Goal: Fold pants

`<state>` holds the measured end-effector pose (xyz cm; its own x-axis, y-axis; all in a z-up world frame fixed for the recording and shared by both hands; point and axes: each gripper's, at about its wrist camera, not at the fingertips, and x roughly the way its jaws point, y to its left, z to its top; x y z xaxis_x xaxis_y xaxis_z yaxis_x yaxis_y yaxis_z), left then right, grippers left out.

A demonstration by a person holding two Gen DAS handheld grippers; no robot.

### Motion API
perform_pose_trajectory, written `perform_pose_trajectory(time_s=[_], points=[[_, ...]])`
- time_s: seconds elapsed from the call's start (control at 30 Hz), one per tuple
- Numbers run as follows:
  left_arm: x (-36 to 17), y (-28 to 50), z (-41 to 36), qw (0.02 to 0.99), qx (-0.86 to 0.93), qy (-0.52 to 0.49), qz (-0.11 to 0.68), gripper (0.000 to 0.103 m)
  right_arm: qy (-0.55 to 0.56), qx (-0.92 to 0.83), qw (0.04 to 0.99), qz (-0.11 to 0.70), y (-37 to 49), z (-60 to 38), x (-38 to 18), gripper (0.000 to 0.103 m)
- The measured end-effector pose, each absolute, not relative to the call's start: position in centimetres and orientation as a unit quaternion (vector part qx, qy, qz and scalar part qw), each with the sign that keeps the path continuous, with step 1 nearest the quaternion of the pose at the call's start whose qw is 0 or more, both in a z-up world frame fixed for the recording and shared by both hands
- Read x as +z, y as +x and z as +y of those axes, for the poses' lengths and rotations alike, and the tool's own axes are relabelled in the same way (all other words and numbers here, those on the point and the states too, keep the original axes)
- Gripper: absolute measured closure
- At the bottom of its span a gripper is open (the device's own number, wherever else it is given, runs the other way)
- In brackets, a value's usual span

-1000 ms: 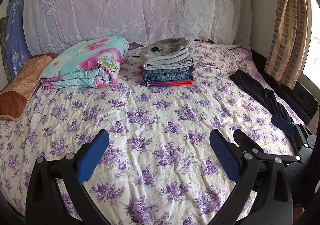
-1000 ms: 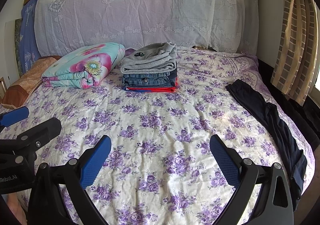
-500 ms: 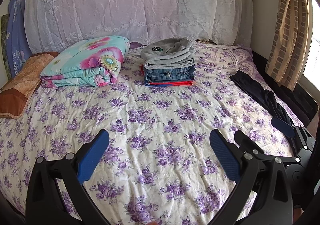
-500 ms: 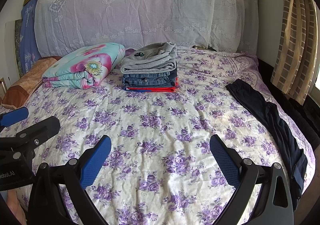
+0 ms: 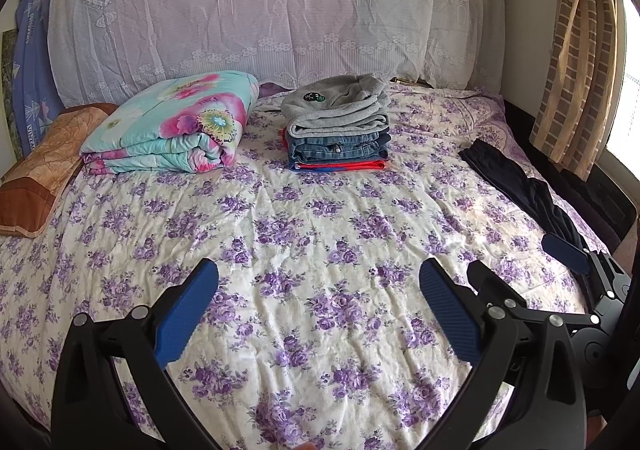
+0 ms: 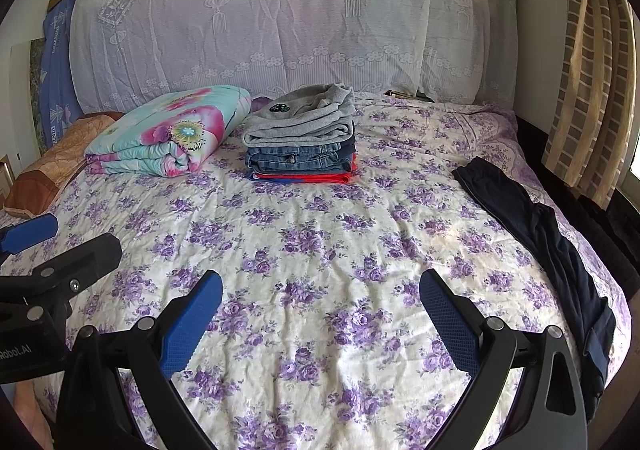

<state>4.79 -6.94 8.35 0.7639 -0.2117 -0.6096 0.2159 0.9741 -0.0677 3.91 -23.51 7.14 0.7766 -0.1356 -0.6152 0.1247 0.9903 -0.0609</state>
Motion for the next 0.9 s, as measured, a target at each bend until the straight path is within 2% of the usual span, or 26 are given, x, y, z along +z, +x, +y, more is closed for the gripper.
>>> perform_pose_trajectory(time_s=[0.9], points=[[8.41,4.41,-6.74,0.944,-0.103,0.012,0.313,0.005,-0.009,-0.069,0.942,0.327,3.82,-23.3,7.19,0.004]])
